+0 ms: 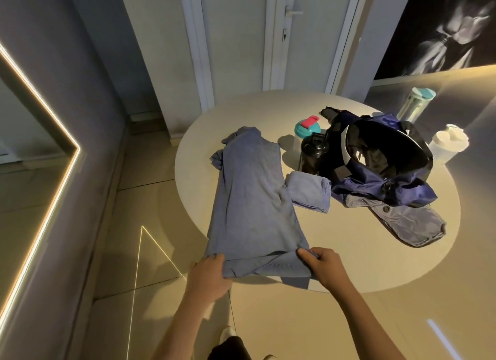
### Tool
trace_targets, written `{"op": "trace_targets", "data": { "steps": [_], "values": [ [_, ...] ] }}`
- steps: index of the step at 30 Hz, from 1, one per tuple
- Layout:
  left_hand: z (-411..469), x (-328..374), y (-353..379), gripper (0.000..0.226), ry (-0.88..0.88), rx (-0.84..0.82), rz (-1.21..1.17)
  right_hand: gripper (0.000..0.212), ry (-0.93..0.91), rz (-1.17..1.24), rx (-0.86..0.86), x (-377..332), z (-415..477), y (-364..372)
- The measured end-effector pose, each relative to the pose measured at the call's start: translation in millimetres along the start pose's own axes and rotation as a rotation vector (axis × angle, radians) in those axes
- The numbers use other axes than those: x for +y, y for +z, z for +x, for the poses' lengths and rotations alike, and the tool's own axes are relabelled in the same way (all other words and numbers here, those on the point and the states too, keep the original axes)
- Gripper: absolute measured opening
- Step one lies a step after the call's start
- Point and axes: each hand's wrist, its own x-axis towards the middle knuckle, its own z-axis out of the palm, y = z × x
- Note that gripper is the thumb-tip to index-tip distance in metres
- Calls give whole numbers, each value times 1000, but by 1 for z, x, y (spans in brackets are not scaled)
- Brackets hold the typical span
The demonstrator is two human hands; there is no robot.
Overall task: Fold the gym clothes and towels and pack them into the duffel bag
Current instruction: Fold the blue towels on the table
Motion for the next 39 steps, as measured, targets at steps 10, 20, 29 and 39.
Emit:
{"op": "trace_targets", "data": {
  "steps": [10, 20, 29, 39],
  "values": [
    [48, -50, -44, 20, -54, -136, -815, 20, 43, 124, 90, -12, 37, 0],
    [150, -61, -59, 30, -212, -170, -874, 41, 86, 43, 240, -56, 113, 9],
    [204, -55, -52, 25, -274, -196, -862, 44, 275, -90, 30, -58, 175, 29],
    [152, -70, 1, 32, -323, -5, -567, 24, 402, -198, 109, 2, 123, 42]
  ]
}}
